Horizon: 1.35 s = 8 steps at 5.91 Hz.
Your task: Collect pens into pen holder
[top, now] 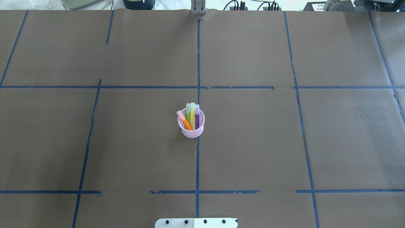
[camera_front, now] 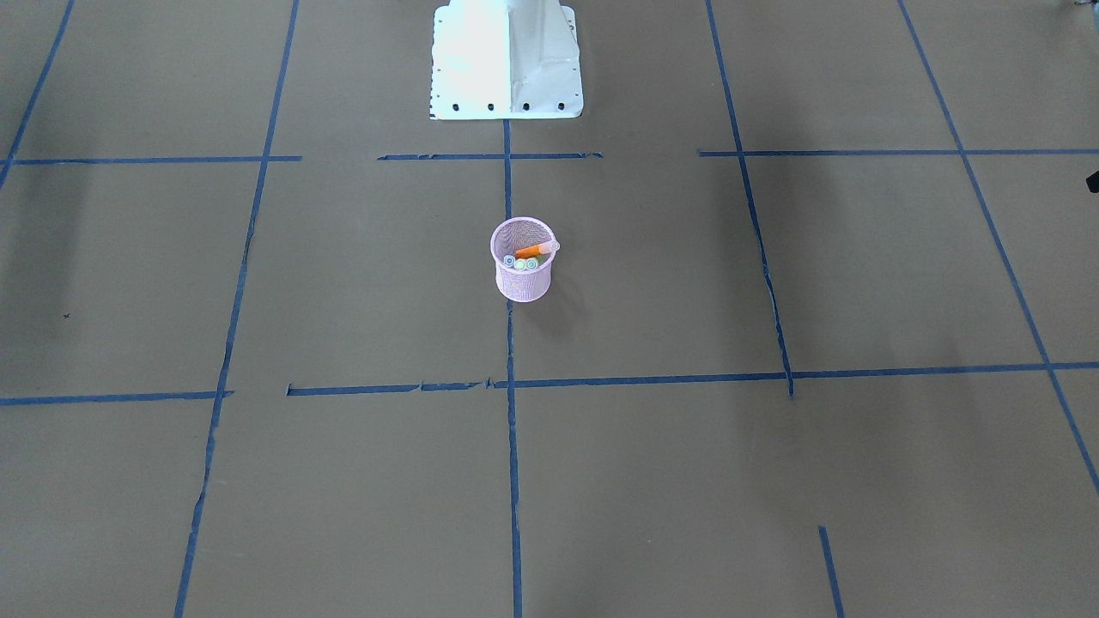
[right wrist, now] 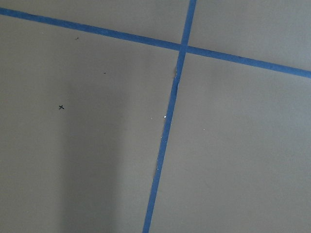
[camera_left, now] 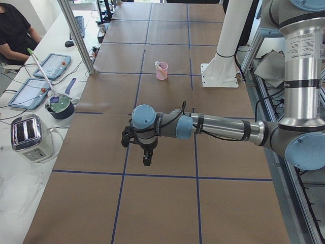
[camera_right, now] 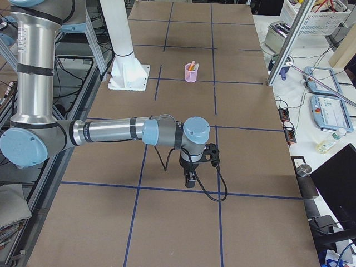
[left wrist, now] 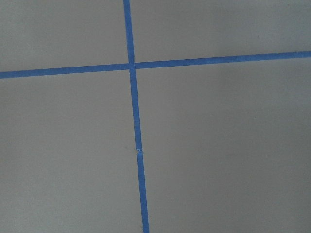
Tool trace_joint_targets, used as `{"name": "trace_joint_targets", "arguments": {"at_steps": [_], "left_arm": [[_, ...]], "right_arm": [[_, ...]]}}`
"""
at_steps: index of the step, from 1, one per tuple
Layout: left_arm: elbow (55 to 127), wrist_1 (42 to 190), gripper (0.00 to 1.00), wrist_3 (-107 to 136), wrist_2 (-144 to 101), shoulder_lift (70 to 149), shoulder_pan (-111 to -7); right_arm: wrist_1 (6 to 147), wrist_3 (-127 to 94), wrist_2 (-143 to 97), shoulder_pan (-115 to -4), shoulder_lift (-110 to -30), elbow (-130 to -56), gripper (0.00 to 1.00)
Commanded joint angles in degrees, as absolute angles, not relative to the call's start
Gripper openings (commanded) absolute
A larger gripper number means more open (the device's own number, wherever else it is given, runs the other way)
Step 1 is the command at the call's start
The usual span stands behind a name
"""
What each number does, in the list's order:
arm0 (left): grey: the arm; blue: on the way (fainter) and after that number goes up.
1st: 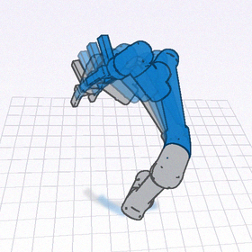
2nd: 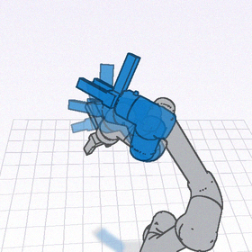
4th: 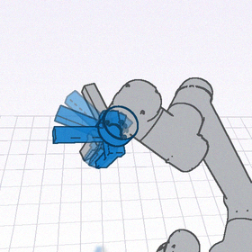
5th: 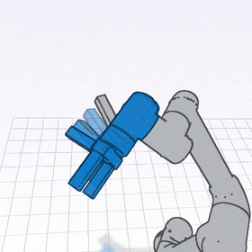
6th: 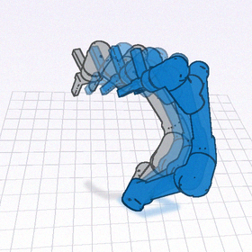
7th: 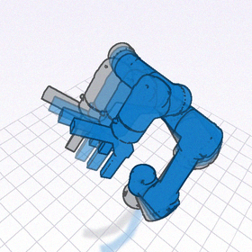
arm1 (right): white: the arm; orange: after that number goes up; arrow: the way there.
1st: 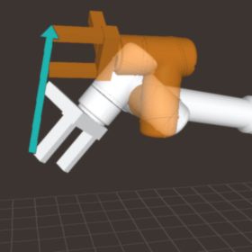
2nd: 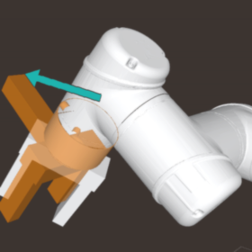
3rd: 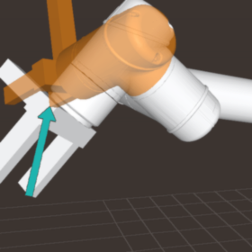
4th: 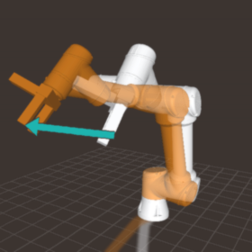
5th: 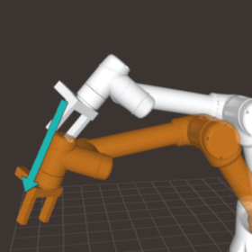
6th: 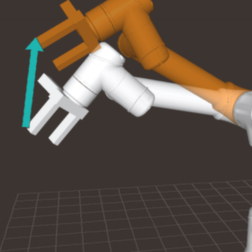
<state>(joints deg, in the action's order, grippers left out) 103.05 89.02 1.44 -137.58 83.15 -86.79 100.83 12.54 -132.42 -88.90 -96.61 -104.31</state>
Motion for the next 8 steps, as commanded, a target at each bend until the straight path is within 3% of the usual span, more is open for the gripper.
{"name": "trace_joint_targets", "arguments": {"at_steps": [1, 2, 8], "left_arm": [[106.5, 90.5, 1.0, 0.1, -137.4, 79.2, -87.0], [107.1, 90.1, 1.0, -4.1, -136.8, 79.2, -87.8], [109.5, 92.8, 1.0, -0.9, -137.2, 76.7, -87.9]], "right_arm": [[100.8, 12.7, -133.8, -88.9, -99.6, -107.1, 1.0], [100.9, 12.2, -134.5, -88.9, -101.1, -110.3, 1.0], [101.0, 12.6, -135.4, -88.9, -101.5, -108.6, 1.0]]}}
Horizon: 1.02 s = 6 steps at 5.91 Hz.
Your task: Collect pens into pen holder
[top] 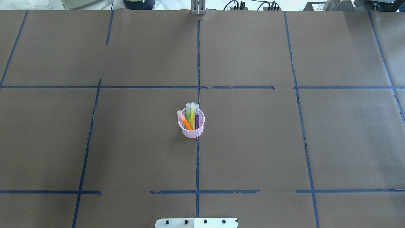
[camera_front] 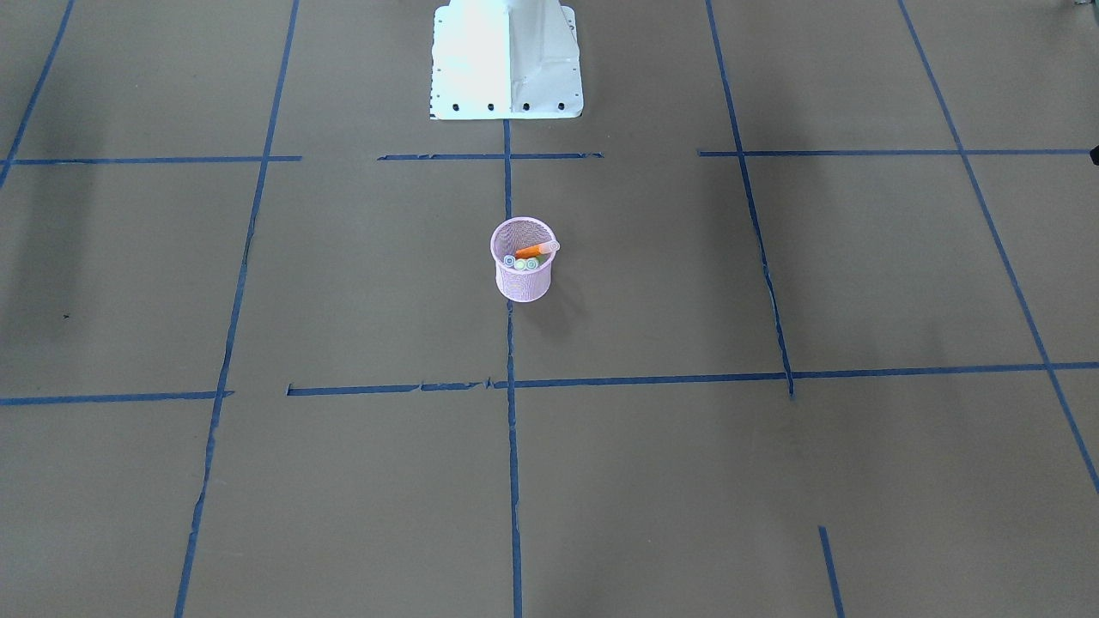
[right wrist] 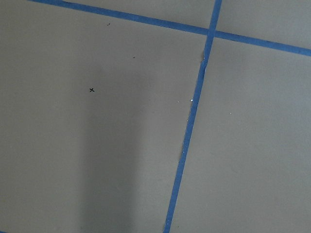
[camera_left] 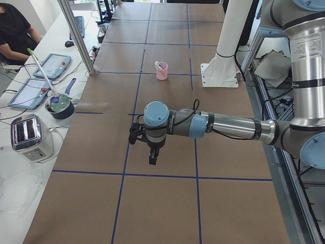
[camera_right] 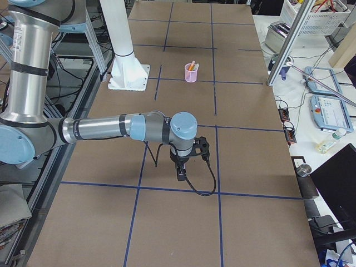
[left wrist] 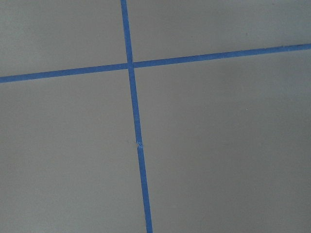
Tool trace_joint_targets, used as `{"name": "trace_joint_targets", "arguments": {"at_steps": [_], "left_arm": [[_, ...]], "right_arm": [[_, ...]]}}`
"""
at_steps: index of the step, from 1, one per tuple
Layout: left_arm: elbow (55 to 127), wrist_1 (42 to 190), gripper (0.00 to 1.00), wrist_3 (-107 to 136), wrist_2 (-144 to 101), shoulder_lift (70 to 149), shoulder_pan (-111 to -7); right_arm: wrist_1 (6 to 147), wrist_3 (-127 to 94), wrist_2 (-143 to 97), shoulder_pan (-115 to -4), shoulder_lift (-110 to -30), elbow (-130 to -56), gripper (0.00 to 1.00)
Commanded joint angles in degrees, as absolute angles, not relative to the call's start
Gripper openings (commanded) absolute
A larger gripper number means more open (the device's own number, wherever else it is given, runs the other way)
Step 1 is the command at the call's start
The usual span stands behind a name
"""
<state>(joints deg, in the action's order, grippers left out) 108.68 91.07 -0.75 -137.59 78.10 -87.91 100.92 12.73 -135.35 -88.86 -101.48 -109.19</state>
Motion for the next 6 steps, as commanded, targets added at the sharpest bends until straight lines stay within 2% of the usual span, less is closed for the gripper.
{"name": "trace_joint_targets", "arguments": {"at_steps": [1, 3, 6], "left_arm": [[110.7, 92.8, 1.0, -0.9, -137.8, 76.1, -87.9], [114.4, 92.2, 1.0, -0.9, -137.8, 74.2, -87.8], [114.0, 92.3, 1.0, -0.9, -137.8, 72.6, -86.5]], "right_arm": [[101.0, 12.4, -135.8, -88.9, -101.1, -108.3, 1.0], [100.8, 14.1, -138.4, -88.9, -101.2, -108.4, 1.0], [100.8, 13.5, -138.4, -88.8, -100.1, -107.9, 1.0]]}}
